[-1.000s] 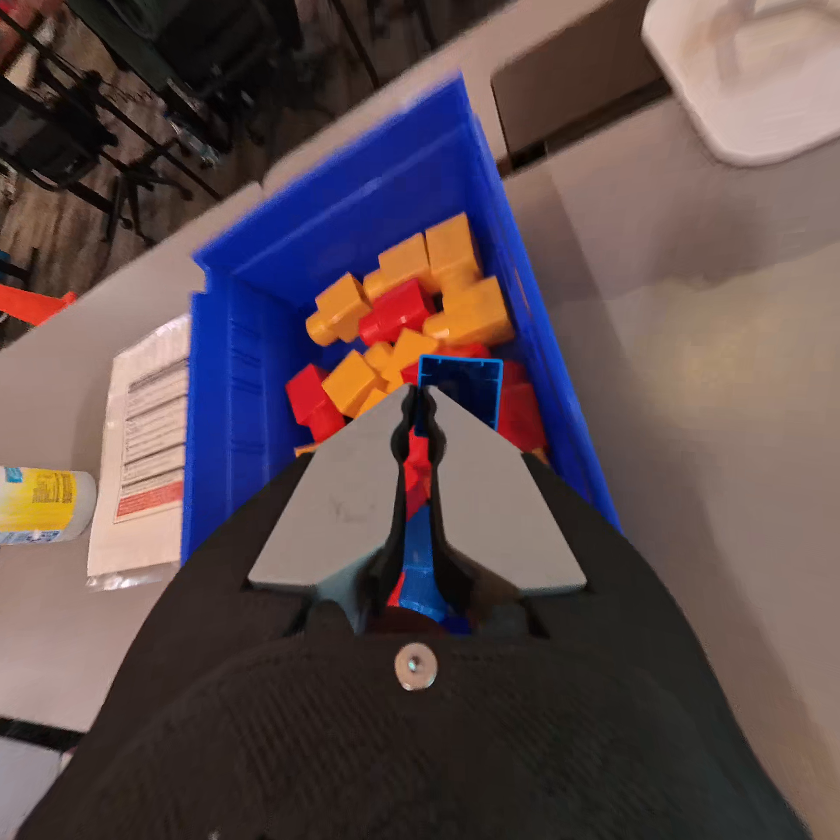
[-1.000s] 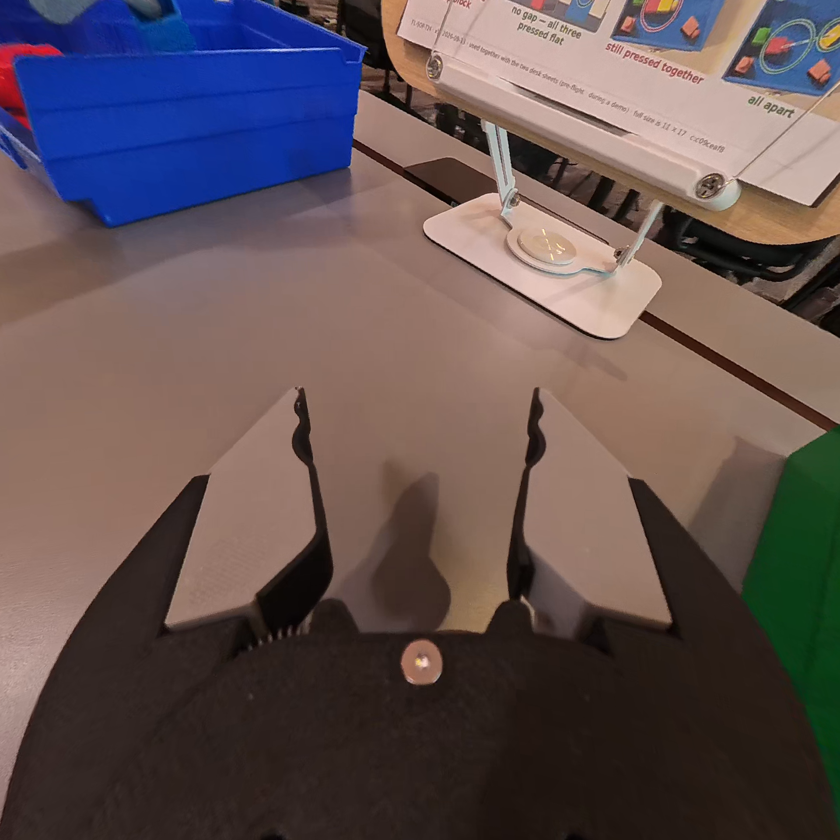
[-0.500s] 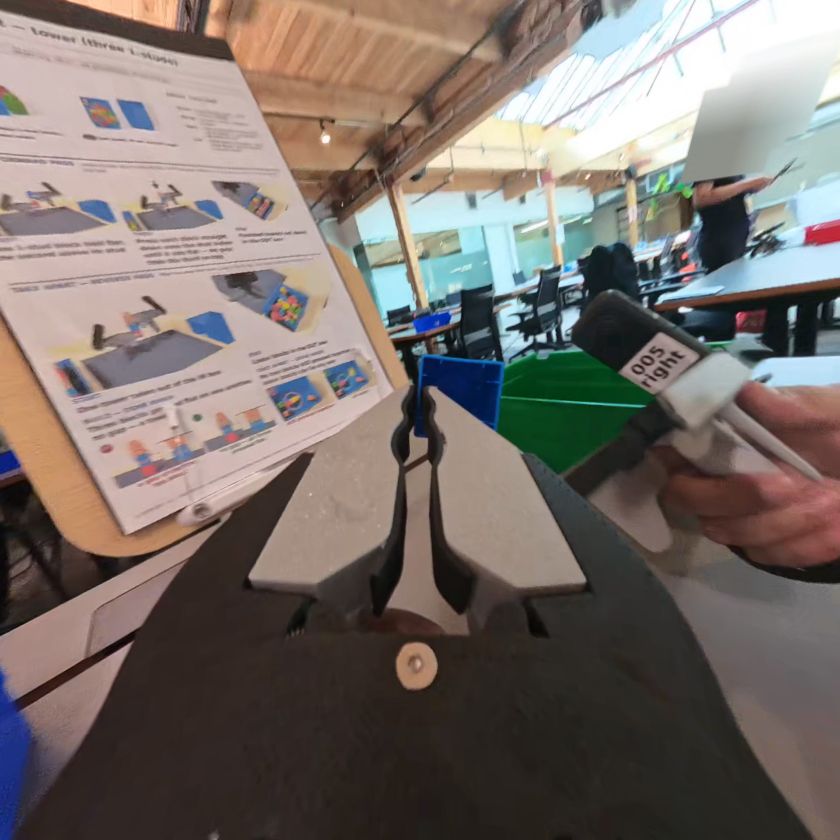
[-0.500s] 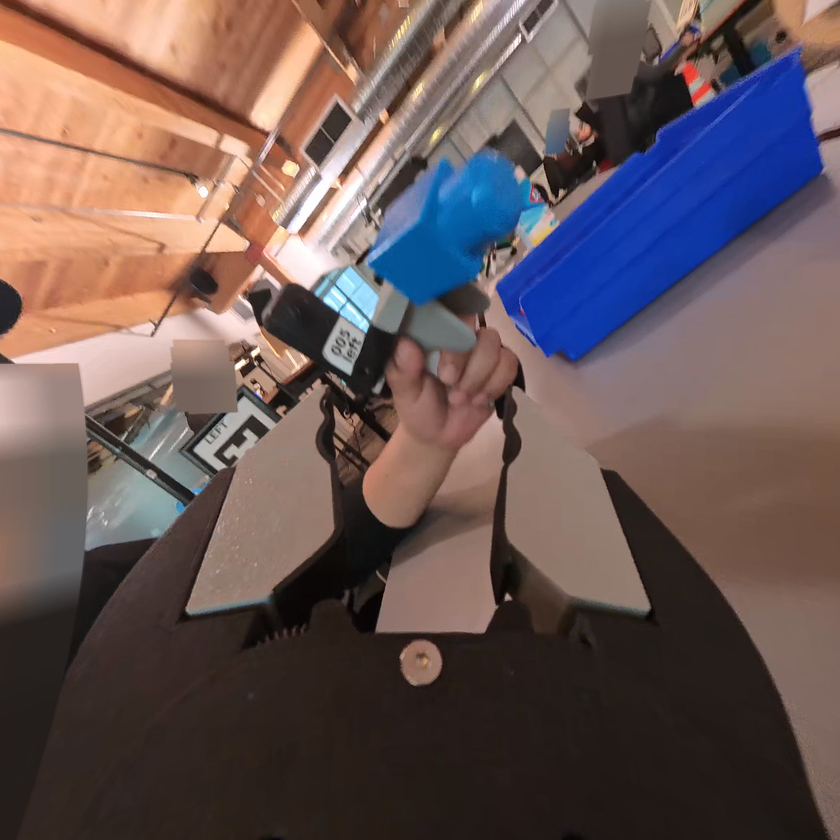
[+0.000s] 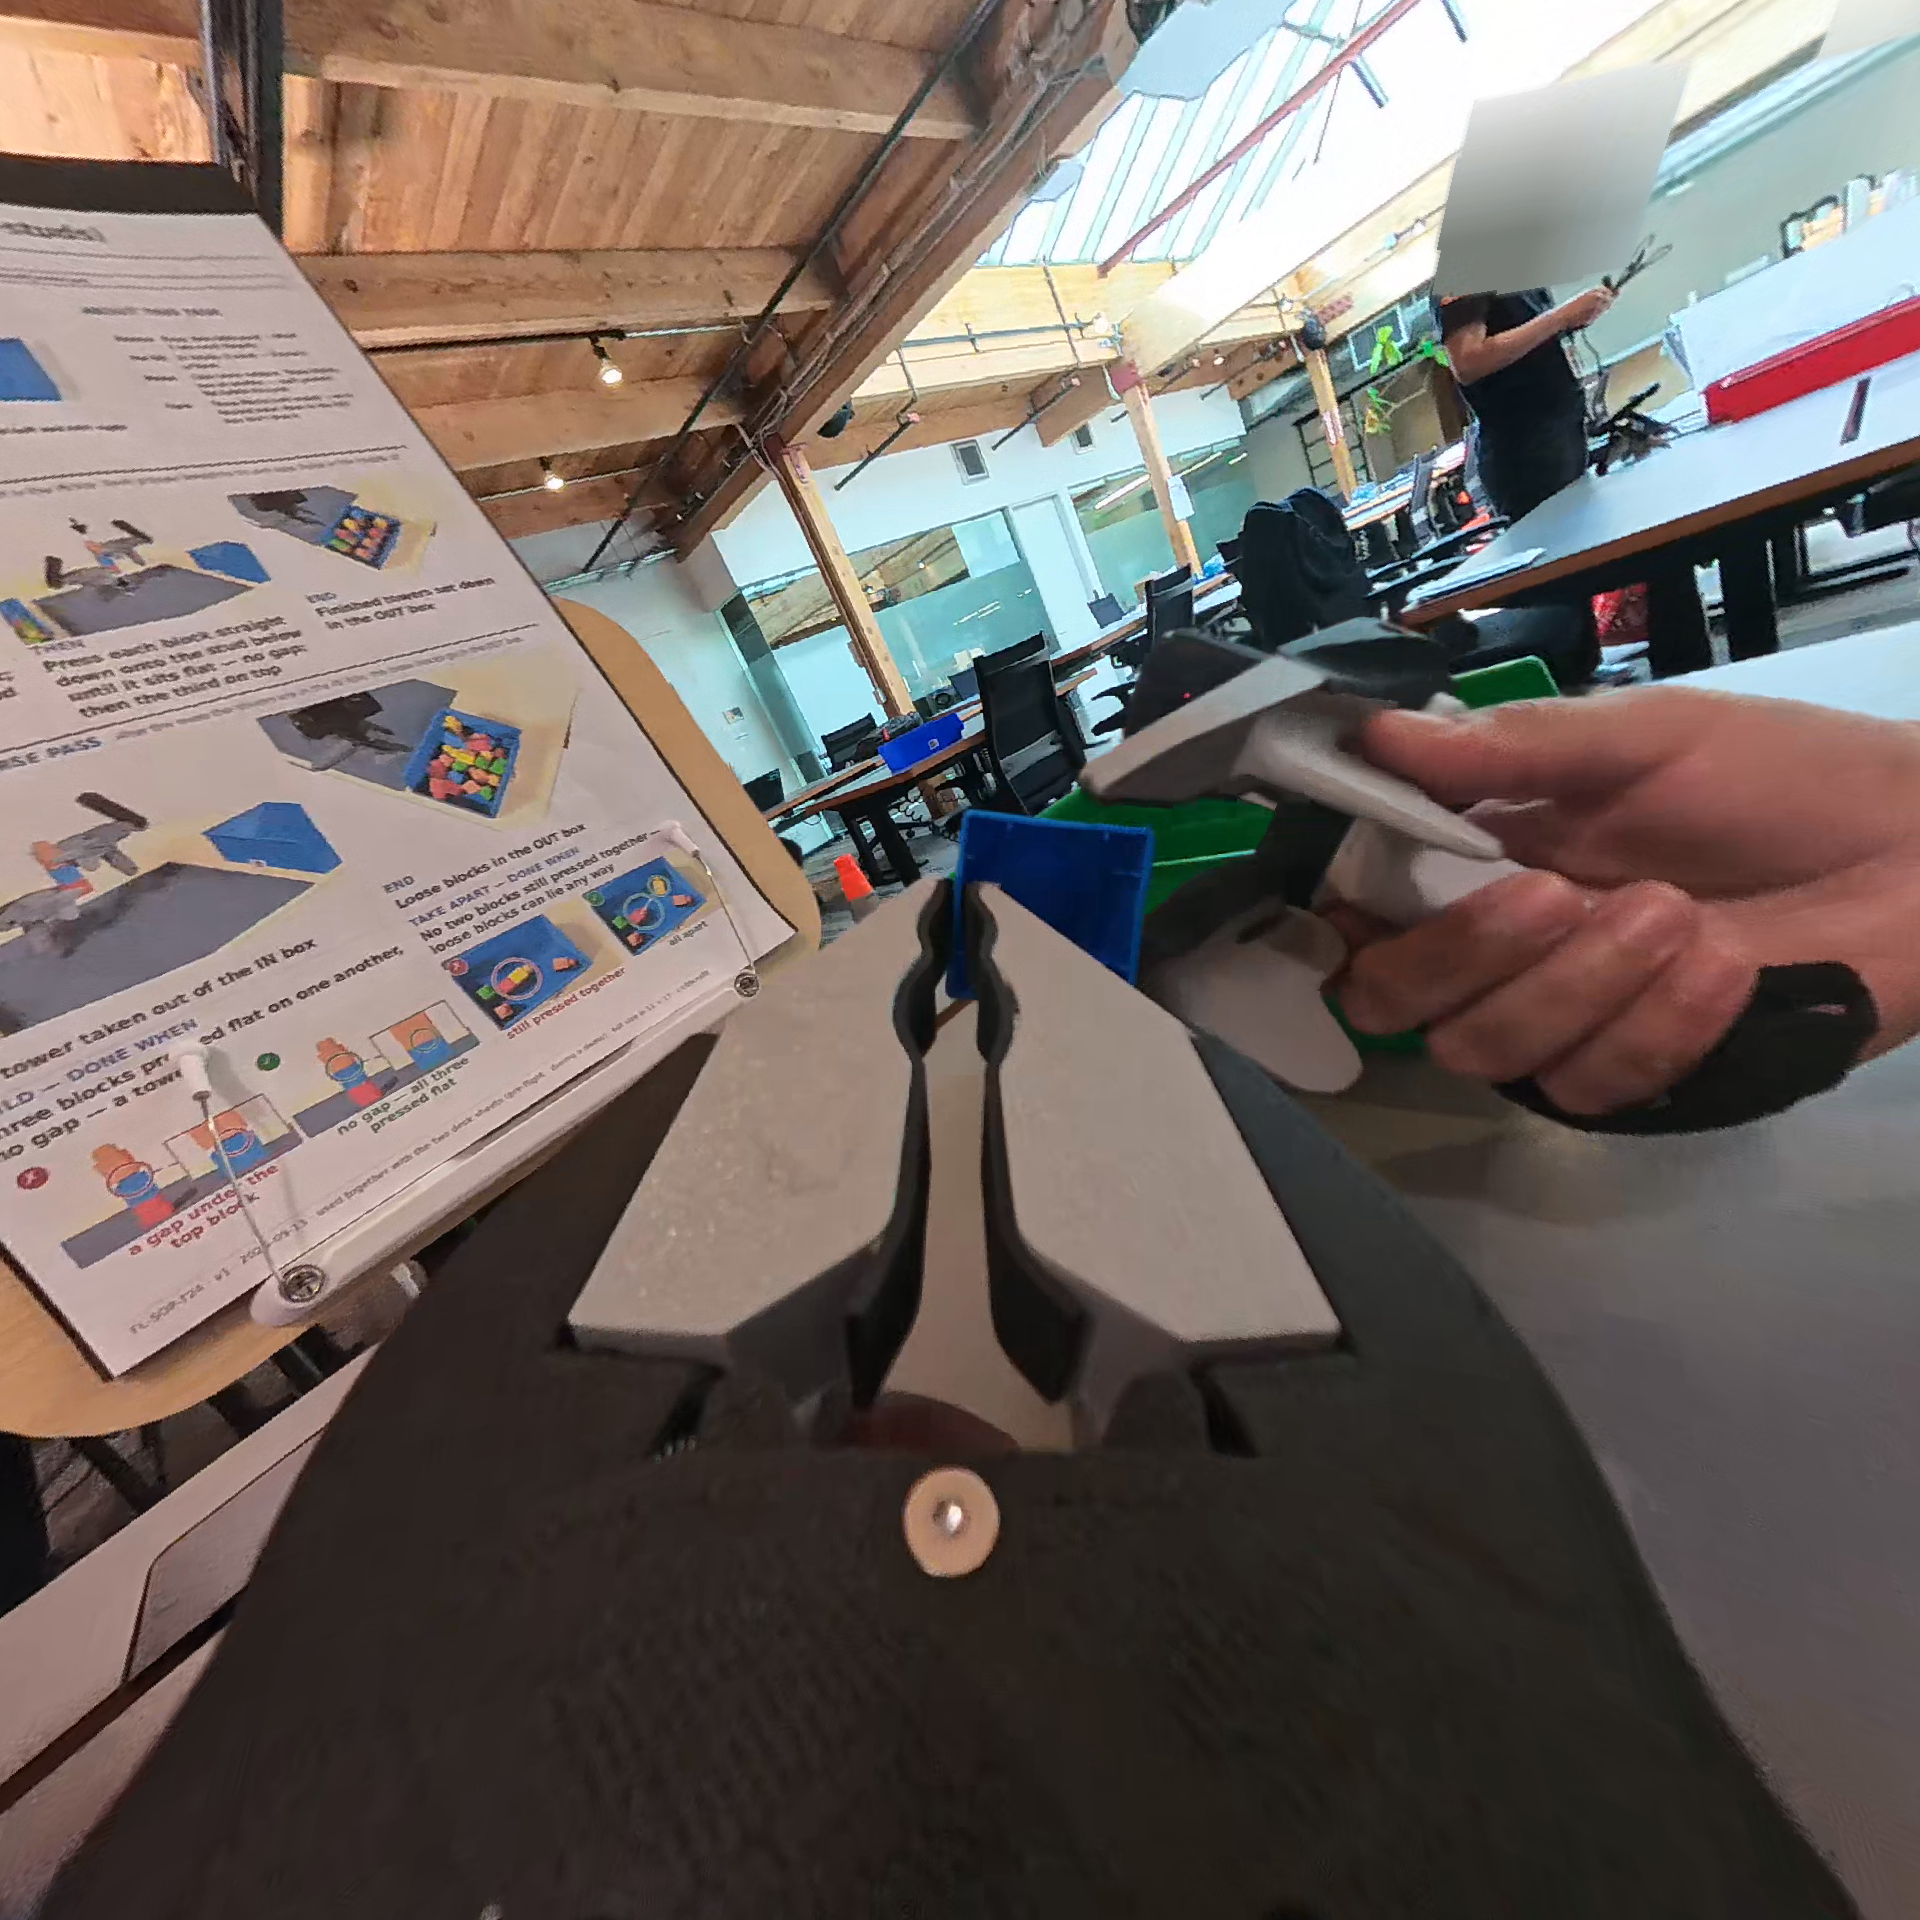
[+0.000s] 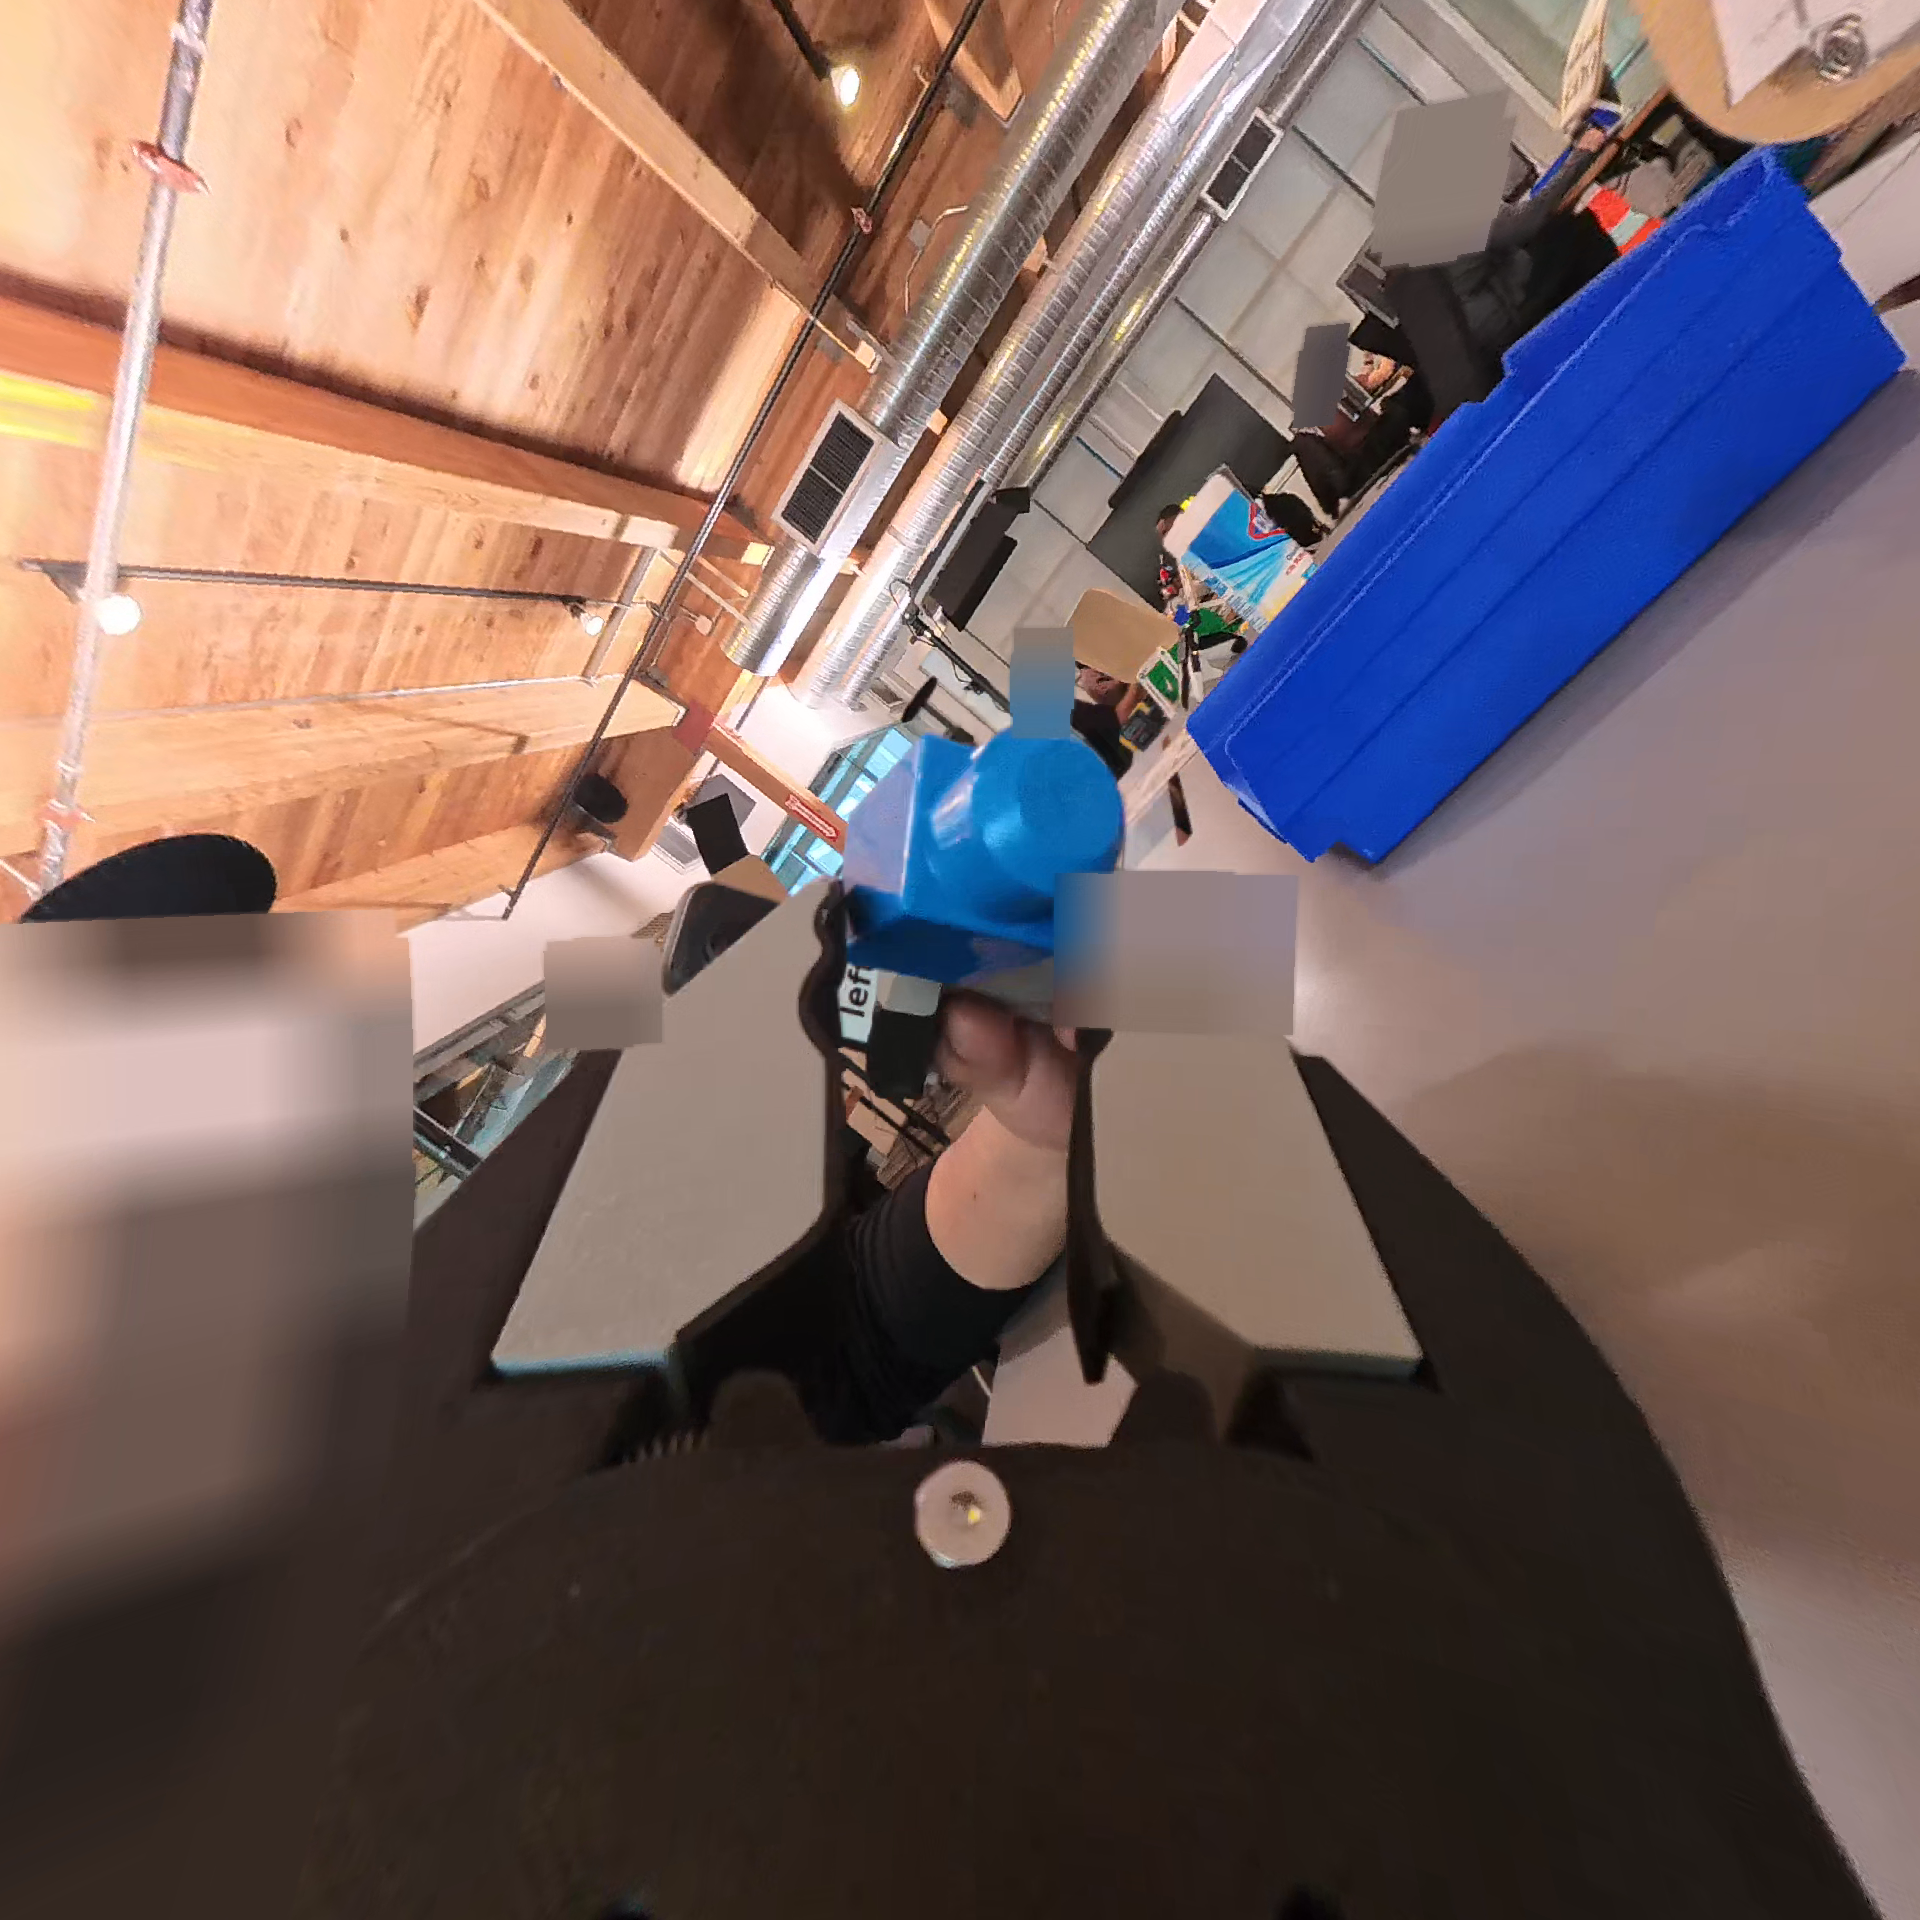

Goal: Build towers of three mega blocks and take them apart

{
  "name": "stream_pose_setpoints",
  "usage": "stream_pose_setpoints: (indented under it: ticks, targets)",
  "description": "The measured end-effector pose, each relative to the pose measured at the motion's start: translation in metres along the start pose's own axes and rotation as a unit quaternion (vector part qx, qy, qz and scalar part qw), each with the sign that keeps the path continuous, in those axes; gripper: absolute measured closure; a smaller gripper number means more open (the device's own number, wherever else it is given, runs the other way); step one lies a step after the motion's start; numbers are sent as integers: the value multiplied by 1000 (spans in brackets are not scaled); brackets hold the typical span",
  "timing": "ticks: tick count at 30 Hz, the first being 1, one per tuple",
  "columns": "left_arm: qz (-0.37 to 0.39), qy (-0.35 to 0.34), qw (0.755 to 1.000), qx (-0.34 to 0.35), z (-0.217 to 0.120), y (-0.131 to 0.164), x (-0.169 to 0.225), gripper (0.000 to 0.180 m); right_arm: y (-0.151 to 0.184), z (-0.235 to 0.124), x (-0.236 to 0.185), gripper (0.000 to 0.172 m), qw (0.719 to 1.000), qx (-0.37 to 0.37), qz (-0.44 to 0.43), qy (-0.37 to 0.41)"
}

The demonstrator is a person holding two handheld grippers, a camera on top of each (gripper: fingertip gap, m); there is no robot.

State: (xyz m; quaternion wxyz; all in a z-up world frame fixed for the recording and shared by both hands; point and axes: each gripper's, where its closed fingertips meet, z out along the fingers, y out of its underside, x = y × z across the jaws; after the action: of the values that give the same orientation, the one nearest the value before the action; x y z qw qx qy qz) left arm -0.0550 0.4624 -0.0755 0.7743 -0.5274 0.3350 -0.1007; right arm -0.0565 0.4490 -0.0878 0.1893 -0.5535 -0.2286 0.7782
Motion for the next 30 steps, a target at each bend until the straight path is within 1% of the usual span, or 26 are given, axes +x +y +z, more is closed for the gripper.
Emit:
stream_pose_setpoints:
  ticks: [1,3,5,7,9,11,13,15,16,18,20,23,25,27,30]
  targets:
    - [8,4,1000,-6,0,2,2,180,1,-2,3,133,1000,-3,0,1]
    - [22,18,999,-36,-2,12,5,180,1,-4,12,135,999,-8,-21,31]
    - [-6,65,996,-59,-8,23,12,174,-2,-8,20,136,995,-10,-66,74]
    - [-77,114,987,-81,-14,34,15,169,-5,-15,33,136,980,-26,-134,147]
    - [-157,121,976,-86,-17,38,3,155,-3,-20,47,136,954,-62,-203,211]
    - [-215,108,968,-75,-18,40,-9,152,2,-21,56,136,931,-95,-255,245]
    - [-236,114,961,-88,-18,49,-10,148,11,-18,62,136,920,-119,-281,247]
    - [-234,135,955,-125,-18,65,1,138,19,-12,65,136,915,-134,-298,235]
    - [-233,145,951,-140,-18,71,8,136,23,-11,66,138,912,-141,-306,234]
    - [-234,156,949,-140,-18,73,14,150,23,-13,68,139,902,-144,-332,235]
    - [-241,160,948,-134,-18,72,13,145,24,-12,65,139,906,-149,-330,218]
    - [-234,169,947,-139,-20,73,16,147,26,-13,69,139,904,-156,-330,222]
    - [-207,163,951,-162,-21,82,16,151,28,-17,84,139,887,-173,-339,262]
    - [-186,153,951,-195,-23,95,16,148,31,-24,102,139,861,-199,-350,311]
    - [-167,107,948,-248,-23,118,4,146,40,-32,124,139,834,-236,-349,356]
